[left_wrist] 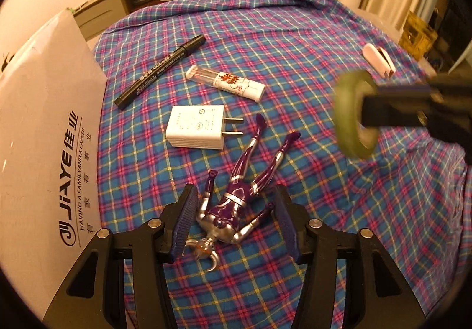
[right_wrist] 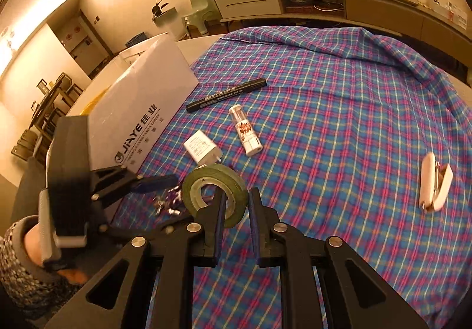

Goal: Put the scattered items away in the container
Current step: 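Grasp the purple action figure with the left tool while the right tool grasps the green tape roll, then carry the purple figure in the left tool while the right tool carries the tape over the white box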

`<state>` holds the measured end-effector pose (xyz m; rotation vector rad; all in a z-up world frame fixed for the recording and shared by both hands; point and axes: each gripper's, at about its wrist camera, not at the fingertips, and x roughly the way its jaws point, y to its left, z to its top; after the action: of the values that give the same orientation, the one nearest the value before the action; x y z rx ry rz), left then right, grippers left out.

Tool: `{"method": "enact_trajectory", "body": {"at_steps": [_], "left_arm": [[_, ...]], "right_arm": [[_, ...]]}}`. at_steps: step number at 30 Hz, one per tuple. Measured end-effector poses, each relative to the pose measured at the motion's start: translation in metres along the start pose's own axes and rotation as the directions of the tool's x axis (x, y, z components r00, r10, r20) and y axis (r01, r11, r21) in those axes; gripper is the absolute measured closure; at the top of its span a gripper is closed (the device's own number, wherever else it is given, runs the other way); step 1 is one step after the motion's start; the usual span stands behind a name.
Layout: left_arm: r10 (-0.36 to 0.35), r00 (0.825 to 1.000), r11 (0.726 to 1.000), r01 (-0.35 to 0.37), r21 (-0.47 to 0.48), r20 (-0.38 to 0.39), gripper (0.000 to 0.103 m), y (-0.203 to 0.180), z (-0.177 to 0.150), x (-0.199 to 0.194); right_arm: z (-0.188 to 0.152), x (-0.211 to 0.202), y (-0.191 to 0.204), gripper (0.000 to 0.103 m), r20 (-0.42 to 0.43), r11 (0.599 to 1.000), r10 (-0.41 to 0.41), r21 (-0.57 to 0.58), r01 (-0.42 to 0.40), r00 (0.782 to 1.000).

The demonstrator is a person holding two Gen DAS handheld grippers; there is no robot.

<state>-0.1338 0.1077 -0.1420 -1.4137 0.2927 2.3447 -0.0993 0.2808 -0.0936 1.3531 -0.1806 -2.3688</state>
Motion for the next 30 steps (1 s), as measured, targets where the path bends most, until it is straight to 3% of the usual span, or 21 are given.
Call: {"method": "enact_trajectory", "body": {"at_steps": [6, 15, 21, 30], "left_arm": [[-0.074, 0.997, 0.997, 0.075, -0.030, 0.014, 0.053, 0.000, 0.001, -0.008], [-0.113, 0.990, 0.992, 0.118, -0.053, 0.083, 0.053, 0.005, 0.000, -0.040], [-0.152, 0.976, 0.981, 0.168, -0.099, 0.154, 0.053, 0.021, -0.002, -0.067], [-0.155, 0.952, 0.972, 0.195, -0.132, 0.263, 0.053, 0.042, -0.001, -0.104]], "right_arm": [[-0.020, -0.012, -0.003, 0.086, -0.001, 0.999, -0.004, 0.038, 0.004, 1.000], [-0.015, -0.013, -0.002, 0.086, 0.023, 0.999, -0.007, 0.038, 0.006, 1.000], [-0.011, -0.021, 0.007, 0.086, 0.072, 1.000, -0.011, 0.029, 0.009, 0.997], [-0.010, -0.028, 0.019, 0.086, 0.112, 1.000, -0.012, -0.003, 0.012, 0.994]]}}
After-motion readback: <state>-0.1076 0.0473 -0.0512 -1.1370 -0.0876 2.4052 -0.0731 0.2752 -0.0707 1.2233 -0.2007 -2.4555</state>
